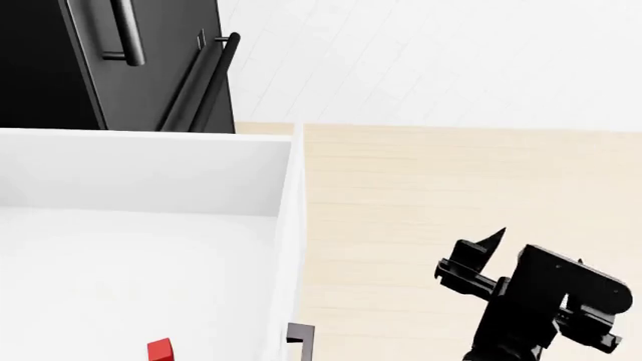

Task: Close the right drawer.

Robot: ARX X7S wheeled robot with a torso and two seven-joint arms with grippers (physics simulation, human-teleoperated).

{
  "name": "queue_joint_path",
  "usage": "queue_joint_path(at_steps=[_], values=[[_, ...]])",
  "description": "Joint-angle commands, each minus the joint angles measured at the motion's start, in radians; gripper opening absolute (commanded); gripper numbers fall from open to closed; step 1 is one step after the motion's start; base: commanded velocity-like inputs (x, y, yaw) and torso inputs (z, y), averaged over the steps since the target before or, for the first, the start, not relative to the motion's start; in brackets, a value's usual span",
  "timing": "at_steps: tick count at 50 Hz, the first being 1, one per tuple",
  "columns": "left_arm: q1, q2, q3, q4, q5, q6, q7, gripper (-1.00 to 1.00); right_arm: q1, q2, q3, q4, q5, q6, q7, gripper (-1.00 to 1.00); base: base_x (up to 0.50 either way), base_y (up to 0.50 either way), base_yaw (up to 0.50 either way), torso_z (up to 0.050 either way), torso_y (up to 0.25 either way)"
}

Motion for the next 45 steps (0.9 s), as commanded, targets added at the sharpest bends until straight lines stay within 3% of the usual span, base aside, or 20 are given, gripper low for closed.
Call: queue_joint_path(at_steps=[1,3,4,8,18,27,28,31,37,45], values=[[-0.003,-0.016,-0.005,0.001,-0.019,0.007,-0.009,1.0,0.144,-0.057,-0.037,0.545,-0.015,-0.283,-0.01,1.0,0.0,0.0,0.0,0.0,0.0],[-0.004,-0.017,-0.004,0.002,-0.02,0.007,-0.009,1.0,0.168,-0.065,-0.023,0.624,0.003,-0.308,-0.023,1.0,0.0,0.0,0.0,0.0,0.0],[-0.002,-0.018,-0.005,0.003,-0.018,0.008,-0.008,1.0,0.161,-0.072,-0.018,0.626,0.031,-0.302,-0.129,1.0,0.0,0.0,0.0,0.0,0.0],[0.007,-0.028,-0.01,0.007,-0.023,0.01,-0.005,1.0,0.126,-0.083,-0.13,0.629,0.03,-0.304,-0.048,1.0,0.0,0.0,0.0,0.0,0.0],[0.028,-0.055,-0.026,0.013,-0.021,0.014,0.012,1.0,0.133,-0.083,-0.968,0.616,0.682,-0.333,0.04,1.0,0.0,0.0,0.0,0.0,0.0],[0.046,-0.05,-0.022,0.017,0.012,0.014,0.027,1.0,0.152,-0.083,-1.311,0.599,0.92,-0.378,0.013,1.0,0.0,0.0,0.0,0.0,0.0],[0.045,-0.05,-0.021,0.017,0.012,0.014,0.026,1.0,0.11,-0.083,-1.408,0.479,0.91,-0.38,0.135,1.0,0.0,0.0,0.0,0.0,0.0],[0.043,-0.052,-0.021,0.018,0.005,0.016,0.021,1.0,0.126,-0.083,-1.53,0.414,0.966,-0.393,0.162,1.0,0.0,0.0,0.0,0.0,0.0],[0.034,-0.071,-0.025,0.018,-0.02,0.016,0.013,1.0,0.119,-0.083,-1.631,0.242,0.921,-0.38,0.264,1.0,0.0,0.0,0.0,0.0,0.0],[0.023,-0.111,-0.042,0.02,-0.065,0.02,0.002,1.0,0.07,-0.083,-1.641,0.037,0.797,-0.33,0.346,1.0,0.0,0.0,0.0,0.0,0.001]])
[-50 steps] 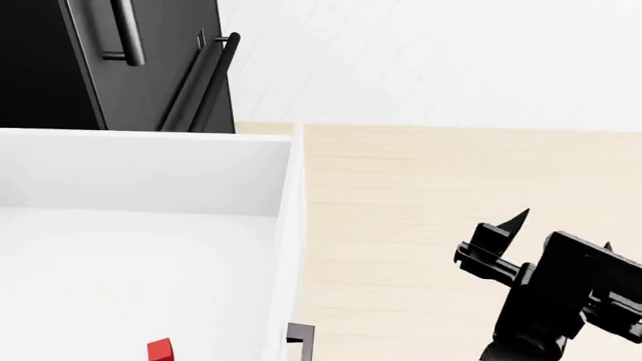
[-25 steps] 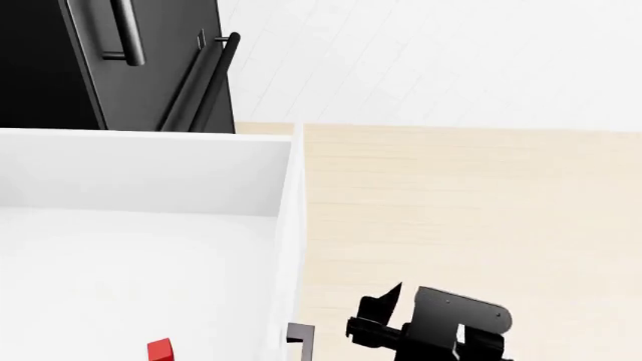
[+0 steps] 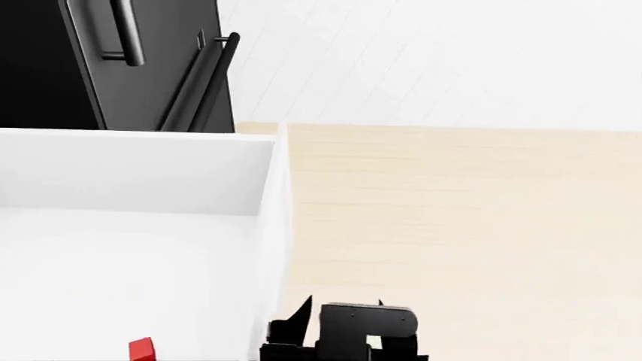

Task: Close the right drawer.

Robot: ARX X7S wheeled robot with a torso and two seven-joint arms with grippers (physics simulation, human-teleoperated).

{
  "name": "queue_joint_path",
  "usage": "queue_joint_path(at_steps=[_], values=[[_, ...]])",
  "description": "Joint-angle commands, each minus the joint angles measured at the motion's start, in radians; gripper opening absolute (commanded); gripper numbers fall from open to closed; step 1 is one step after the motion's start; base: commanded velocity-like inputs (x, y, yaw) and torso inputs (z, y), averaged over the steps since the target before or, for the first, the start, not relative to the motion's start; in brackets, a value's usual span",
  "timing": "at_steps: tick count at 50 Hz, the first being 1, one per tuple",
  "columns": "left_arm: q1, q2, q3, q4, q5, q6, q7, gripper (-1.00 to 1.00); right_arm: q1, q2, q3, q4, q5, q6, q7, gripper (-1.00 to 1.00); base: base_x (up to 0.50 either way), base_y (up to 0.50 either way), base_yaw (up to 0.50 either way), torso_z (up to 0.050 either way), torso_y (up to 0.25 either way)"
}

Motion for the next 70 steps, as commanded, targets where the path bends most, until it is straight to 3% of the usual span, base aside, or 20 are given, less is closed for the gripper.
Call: queue_joint_path(at_steps=[1,11,20,33,38,45,56,67,70], values=[[-0.002,-0.043,-0.018,0.004,-0.036,0.004,-0.008,1.0,-0.029,-0.044,-0.262,-0.329,-0.104,0.061,0.109,1.0,0.0,0.0,0.0,0.0,0.0],[0.014,-0.097,-0.047,0.006,-0.047,0.0,0.01,1.0,0.094,-0.044,-0.262,-0.433,-0.066,0.147,0.07,1.0,0.0,0.0,0.0,0.0,0.0],[0.038,-0.085,-0.044,0.01,-0.011,0.001,0.027,1.0,0.094,-0.044,-0.255,-0.423,-0.074,0.15,0.072,1.0,0.0,0.0,0.0,0.0,0.0],[-0.052,-0.109,-0.009,-0.006,-0.092,-0.009,-0.028,1.0,0.07,-0.044,-0.262,-0.504,-0.085,0.176,0.078,1.0,0.0,0.0,0.0,0.0,0.001],[-0.084,-0.126,0.004,-0.017,-0.089,-0.032,-0.023,1.0,0.062,-0.044,-0.265,-0.632,-0.169,0.264,0.081,1.0,0.0,0.0,0.0,0.0,0.0],[-0.03,-0.164,-0.035,-0.008,-0.068,-0.028,0.008,1.0,-0.006,-0.044,-0.265,-0.861,-0.306,0.417,0.095,1.0,0.0,0.0,0.0,0.0,0.0],[-0.014,-0.152,-0.031,-0.003,-0.045,-0.022,0.013,1.0,-0.049,-0.044,-0.263,-0.891,-0.359,0.449,0.067,1.0,0.0,0.0,0.0,0.0,0.0],[-0.098,-0.123,0.019,-0.013,-0.11,-0.015,-0.046,1.0,0.114,-0.044,-0.258,-0.809,-0.275,0.417,0.125,1.0,0.0,0.0,0.0,0.0,0.0],[-0.117,-0.115,0.029,-0.013,-0.128,-0.01,-0.06,1.0,0.183,0.016,-0.233,-0.892,-0.263,0.467,0.17,1.0,0.0,0.0,0.0,0.0,0.003]])
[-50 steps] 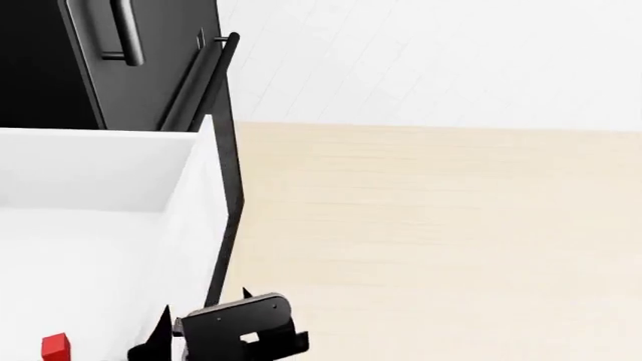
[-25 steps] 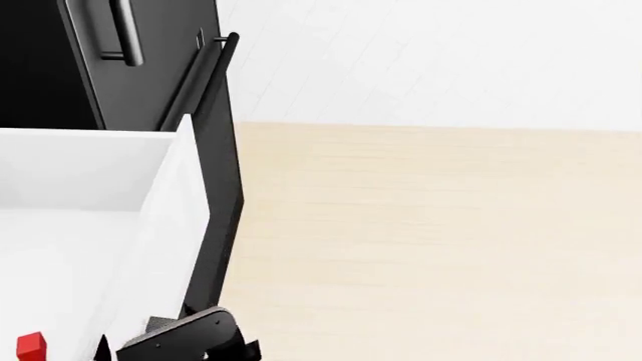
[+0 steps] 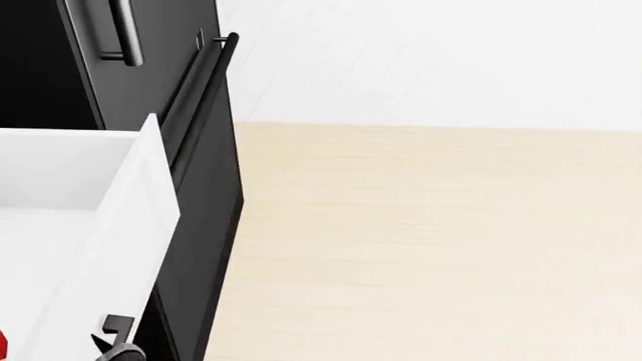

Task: Close the right drawer.

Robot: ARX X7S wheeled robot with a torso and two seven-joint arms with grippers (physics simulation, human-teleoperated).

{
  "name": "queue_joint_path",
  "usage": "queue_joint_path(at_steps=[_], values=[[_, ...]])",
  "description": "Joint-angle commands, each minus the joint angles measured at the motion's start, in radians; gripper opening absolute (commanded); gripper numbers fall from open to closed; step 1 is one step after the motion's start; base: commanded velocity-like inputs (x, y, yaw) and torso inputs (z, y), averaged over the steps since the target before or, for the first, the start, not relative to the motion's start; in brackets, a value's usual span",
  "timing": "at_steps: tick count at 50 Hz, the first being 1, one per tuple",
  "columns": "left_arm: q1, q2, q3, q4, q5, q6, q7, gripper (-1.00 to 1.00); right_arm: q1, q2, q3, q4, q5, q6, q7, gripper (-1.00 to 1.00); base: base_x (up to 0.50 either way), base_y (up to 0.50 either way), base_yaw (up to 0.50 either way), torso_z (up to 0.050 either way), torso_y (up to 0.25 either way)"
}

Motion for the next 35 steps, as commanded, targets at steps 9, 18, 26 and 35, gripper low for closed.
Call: queue_joint_path(at_steps=[9,18,26,35], values=[[-0.054,0.074,0.058,0.008,-0.034,0.03,-0.06,1.0,0.369,0.353,0.164,-0.465,0.192,0.261,0.249,1.0,0.0,0.0,0.0,0.0,0.0],[-0.07,0.075,0.07,0.014,-0.049,0.034,-0.075,1.0,0.452,0.705,0.3,-0.575,0.243,0.19,0.19,1.0,0.0,0.0,0.0,0.0,0.0],[-0.109,0.093,0.094,-0.003,-0.072,0.041,-0.086,1.0,0.452,0.967,0.377,-0.674,0.259,0.146,0.235,1.0,0.0,0.0,0.0,0.0,0.0],[-0.104,0.187,0.135,-0.009,0.035,0.035,-0.053,1.0,0.228,1.322,0.342,-0.775,0.123,-0.098,0.347,1.0,0.0,0.0,0.0,0.0,0.0]])
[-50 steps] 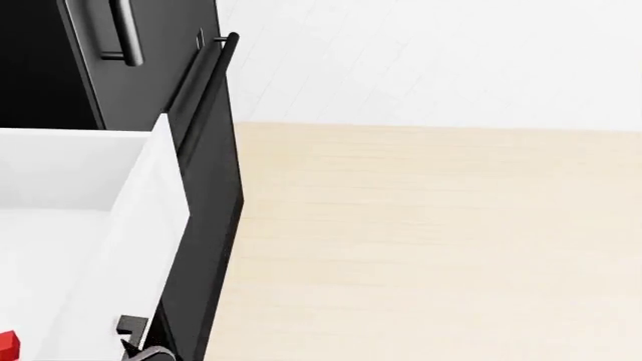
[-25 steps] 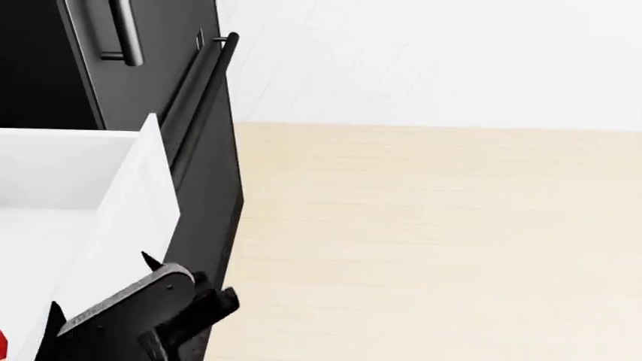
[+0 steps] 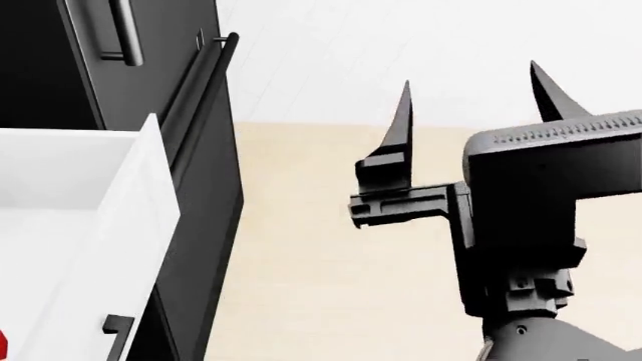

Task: Close the right drawer.

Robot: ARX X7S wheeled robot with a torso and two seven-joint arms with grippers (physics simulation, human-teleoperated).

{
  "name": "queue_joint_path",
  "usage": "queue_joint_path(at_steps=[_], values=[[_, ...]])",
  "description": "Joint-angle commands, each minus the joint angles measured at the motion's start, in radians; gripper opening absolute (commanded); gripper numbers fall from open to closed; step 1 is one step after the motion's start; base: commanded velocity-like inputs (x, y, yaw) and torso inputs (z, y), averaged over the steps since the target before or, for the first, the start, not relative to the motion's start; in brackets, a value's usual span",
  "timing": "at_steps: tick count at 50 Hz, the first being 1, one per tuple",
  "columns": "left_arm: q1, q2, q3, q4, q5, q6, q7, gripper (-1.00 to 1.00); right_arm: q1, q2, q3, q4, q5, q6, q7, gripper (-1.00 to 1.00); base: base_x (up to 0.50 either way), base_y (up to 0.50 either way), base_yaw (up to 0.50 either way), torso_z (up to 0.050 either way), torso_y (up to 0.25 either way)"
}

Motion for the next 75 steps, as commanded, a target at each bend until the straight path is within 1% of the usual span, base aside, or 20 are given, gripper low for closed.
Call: queue_joint_path(at_steps=[1,3,7,14,22,26,35,42,46,53,55,57,59,60,62,64,66,70,71,75], values=[[-0.029,0.105,0.058,-0.013,0.095,-0.009,0.025,1.0,-0.209,0.421,-0.021,-0.12,-0.108,-0.269,0.121,1.0,0.0,0.0,0.0,0.0,0.0],[-0.05,0.128,0.073,-0.031,0.093,-0.009,0.016,1.0,-0.245,0.452,-0.039,-0.12,-0.12,-0.314,0.14,1.0,0.0,0.0,0.0,0.0,0.0],[-0.168,0.217,0.13,-0.082,0.135,-0.037,0.027,1.0,-0.316,0.519,-0.079,-0.103,-0.156,-0.456,0.173,1.0,0.0,0.0,0.0,0.0,0.0],[-0.324,0.387,0.231,-0.217,0.325,-0.06,0.133,1.0,-0.407,0.609,-0.15,-0.019,-0.159,-0.738,0.231,1.0,0.0,0.0,0.0,0.0,0.0],[-0.437,0.542,0.304,-0.325,0.459,-0.028,0.21,1.0,-0.44,0.614,-0.179,0.001,-0.191,-0.832,0.259,1.0,0.0,0.0,0.0,0.0,0.0],[-0.437,0.585,0.322,-0.347,0.509,0.008,0.241,1.0,-0.441,0.614,-0.18,-0.004,-0.2,-0.855,0.27,1.0,0.0,0.0,0.0,0.0,0.0],[-0.339,0.681,0.407,-0.351,0.645,0.113,0.288,1.0,-0.457,0.614,-0.195,-0.002,-0.244,-0.916,0.294,1.0,0.0,0.0,0.0,0.0,0.0],[-0.336,0.779,0.454,-0.425,0.685,0.149,0.278,1.0,-0.464,0.614,-0.2,0.013,-0.227,-0.942,0.269,1.0,0.0,0.0,0.0,0.0,0.0],[-0.328,0.813,0.484,-0.471,0.709,0.193,0.273,1.0,-0.47,0.614,-0.205,0.025,-0.217,-0.974,0.262,1.0,0.0,0.0,0.0,0.0,0.0],[-0.215,0.818,0.613,-0.558,0.776,0.393,0.291,1.0,-0.47,0.614,-0.204,0.014,-0.235,-0.957,0.26,1.0,0.0,0.0,0.0,0.0,0.0],[-0.132,0.823,0.664,-0.617,0.786,0.511,0.283,1.0,-0.469,0.614,-0.203,0.016,-0.24,-0.961,0.264,1.0,0.0,0.0,0.0,0.0,0.0],[-0.111,0.824,0.718,-0.651,0.772,0.588,0.261,1.0,-0.471,0.614,-0.204,0.02,-0.235,-0.965,0.261,1.0,0.0,0.0,0.0,0.0,0.0],[-0.113,0.824,0.836,-0.695,0.717,0.723,0.225,1.0,-0.473,0.61,-0.205,0.034,-0.216,-0.972,0.254,1.0,0.0,0.0,0.0,0.0,0.0],[-0.133,0.825,0.931,-0.702,0.665,0.807,0.191,1.0,-0.477,0.605,-0.209,0.046,-0.207,-0.981,0.253,1.0,0.0,0.0,0.0,0.0,0.0],[-0.191,0.825,1.059,-0.709,0.595,0.929,0.15,1.0,-0.481,0.6,-0.213,0.059,-0.182,-0.995,0.246,1.0,0.0,0.0,0.0,0.0,0.0],[-0.257,0.825,1.211,-0.668,0.488,1.078,0.091,1.0,-0.492,0.606,-0.222,0.09,-0.142,-1.031,0.283,1.0,0.0,0.0,0.0,0.0,0.0],[-0.291,0.825,1.309,-0.605,0.45,1.157,0.049,1.0,-0.502,0.605,-0.231,0.128,-0.089,-1.06,0.319,1.0,0.0,0.0,0.0,0.0,0.0],[-0.283,0.825,1.337,-0.542,0.445,1.193,0.012,1.0,-0.517,0.614,-0.244,0.158,-0.023,-1.123,0.39,1.0,0.0,0.0,0.0,0.0,0.0],[-0.27,0.825,1.337,-0.532,0.453,1.198,0.011,1.0,-0.518,0.614,-0.245,0.164,-0.041,-1.123,0.443,1.0,0.0,0.0,0.0,0.0,0.0],[-0.218,0.825,1.338,-0.513,0.478,1.187,0.004,1.0,-0.525,0.614,-0.249,0.151,-0.049,-1.123,0.508,1.0,0.0,0.0,0.0,0.0,0.0]])
